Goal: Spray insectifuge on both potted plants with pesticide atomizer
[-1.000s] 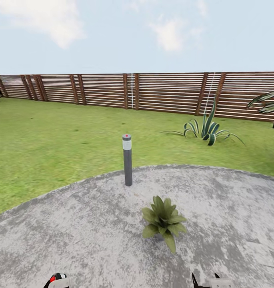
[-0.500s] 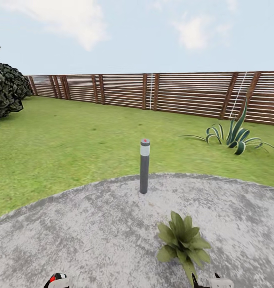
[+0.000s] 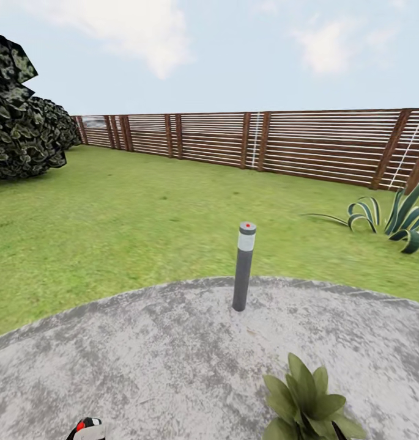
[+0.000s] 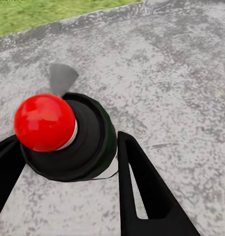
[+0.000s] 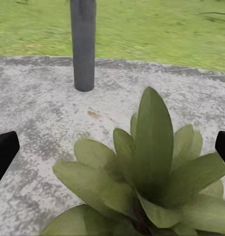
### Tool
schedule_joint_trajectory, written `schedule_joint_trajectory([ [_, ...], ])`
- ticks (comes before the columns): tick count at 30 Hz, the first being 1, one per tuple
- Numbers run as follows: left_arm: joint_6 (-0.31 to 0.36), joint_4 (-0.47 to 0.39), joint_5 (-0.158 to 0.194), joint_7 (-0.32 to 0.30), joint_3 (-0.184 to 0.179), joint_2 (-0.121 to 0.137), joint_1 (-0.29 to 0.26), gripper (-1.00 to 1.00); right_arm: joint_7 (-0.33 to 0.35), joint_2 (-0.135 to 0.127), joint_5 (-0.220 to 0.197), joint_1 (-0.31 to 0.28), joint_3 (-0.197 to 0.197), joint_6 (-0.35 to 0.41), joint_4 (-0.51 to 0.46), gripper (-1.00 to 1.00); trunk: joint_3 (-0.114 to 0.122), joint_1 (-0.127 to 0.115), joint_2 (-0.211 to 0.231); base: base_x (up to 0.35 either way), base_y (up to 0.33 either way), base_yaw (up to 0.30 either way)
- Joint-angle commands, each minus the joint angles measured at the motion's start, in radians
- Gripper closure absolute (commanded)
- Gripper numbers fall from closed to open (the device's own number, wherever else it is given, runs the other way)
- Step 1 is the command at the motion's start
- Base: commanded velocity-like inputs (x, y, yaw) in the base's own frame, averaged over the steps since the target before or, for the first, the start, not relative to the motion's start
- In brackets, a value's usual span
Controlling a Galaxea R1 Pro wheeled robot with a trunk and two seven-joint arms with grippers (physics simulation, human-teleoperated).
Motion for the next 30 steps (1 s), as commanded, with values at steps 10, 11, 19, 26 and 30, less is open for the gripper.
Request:
schedule_joint_trajectory([
  [10, -0.003, 0.001, -0.002, 0.003, 0.000, 0.000, -0.001, 1.00, 0.001, 0.001, 0.005, -0.001, -0.006, -0.017, 0.008, -1.00, -0.001, 0.000, 0.000, 0.302, 0.170, 0.005],
  [11, -0.003, 0.001, -0.002, 0.003, 0.000, 0.000, -0.001, 1.00, 0.001, 0.001, 0.005, -0.001, -0.006, -0.017, 0.008, -1.00, -0.001, 0.000, 0.000, 0.260, 0.232, 0.000],
  [19, -0.003, 0.001, -0.002, 0.003, 0.000, 0.000, -0.001, 1.00, 0.001, 0.001, 0.005, -0.001, -0.006, -0.017, 0.008, -1.00, -0.001, 0.000, 0.000, 0.236, 0.245, 0.000],
  [26, -0.003, 0.001, -0.002, 0.002, 0.000, 0.000, -0.001, 1.00, 0.001, 0.001, 0.005, -0.001, -0.006, -0.017, 0.008, -1.00, -0.001, 0.000, 0.000, 0.236, 0.247, 0.000],
  [30, -0.003, 0.001, -0.002, 0.003, 0.000, 0.000, -0.001, 1.00, 0.001, 0.001, 0.005, -0.001, -0.006, -0.017, 0.008, -1.00, -0.001, 0.000, 0.000, 0.236, 0.248, 0.000],
])
